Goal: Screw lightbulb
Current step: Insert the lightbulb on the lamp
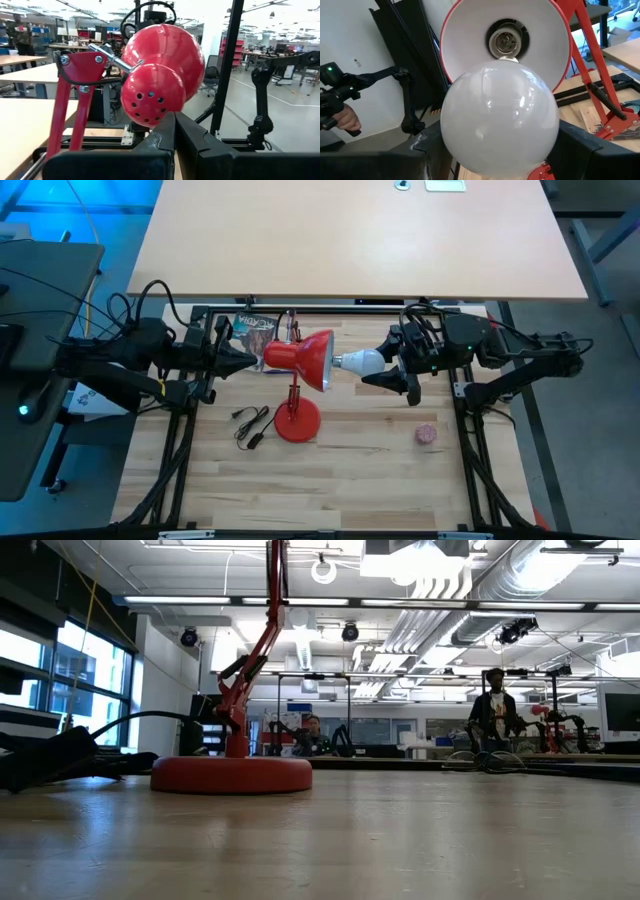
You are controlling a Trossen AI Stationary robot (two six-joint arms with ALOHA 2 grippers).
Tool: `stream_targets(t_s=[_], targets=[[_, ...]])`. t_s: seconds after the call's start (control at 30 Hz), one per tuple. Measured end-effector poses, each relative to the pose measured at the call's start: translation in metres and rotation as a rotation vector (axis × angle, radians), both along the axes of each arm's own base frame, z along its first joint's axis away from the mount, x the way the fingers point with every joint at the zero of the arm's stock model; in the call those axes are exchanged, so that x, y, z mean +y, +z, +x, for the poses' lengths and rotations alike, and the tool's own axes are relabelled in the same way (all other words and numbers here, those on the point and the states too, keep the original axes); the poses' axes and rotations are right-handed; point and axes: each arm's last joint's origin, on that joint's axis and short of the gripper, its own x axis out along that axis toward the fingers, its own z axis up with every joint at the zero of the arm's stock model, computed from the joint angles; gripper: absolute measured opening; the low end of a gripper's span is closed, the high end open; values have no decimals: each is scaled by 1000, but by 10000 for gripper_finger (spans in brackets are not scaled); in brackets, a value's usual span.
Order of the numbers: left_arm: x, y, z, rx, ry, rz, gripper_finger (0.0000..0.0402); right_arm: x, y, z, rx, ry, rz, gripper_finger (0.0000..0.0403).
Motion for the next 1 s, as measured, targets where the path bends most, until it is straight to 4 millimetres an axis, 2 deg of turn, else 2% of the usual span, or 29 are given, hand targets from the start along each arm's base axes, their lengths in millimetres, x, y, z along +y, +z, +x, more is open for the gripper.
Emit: stream_targets(t_s=[0.47,0.67,1.0], targets=[[14,-2,8,4,15,10,0,1,4,0,-36,30,7,248],[13,0,8,-7,-30,-27,0,0,3,1,-37,13,-8,248],[14,1,8,-17,-4,-33,0,2,-6,19,-24,-20,-93,248]])
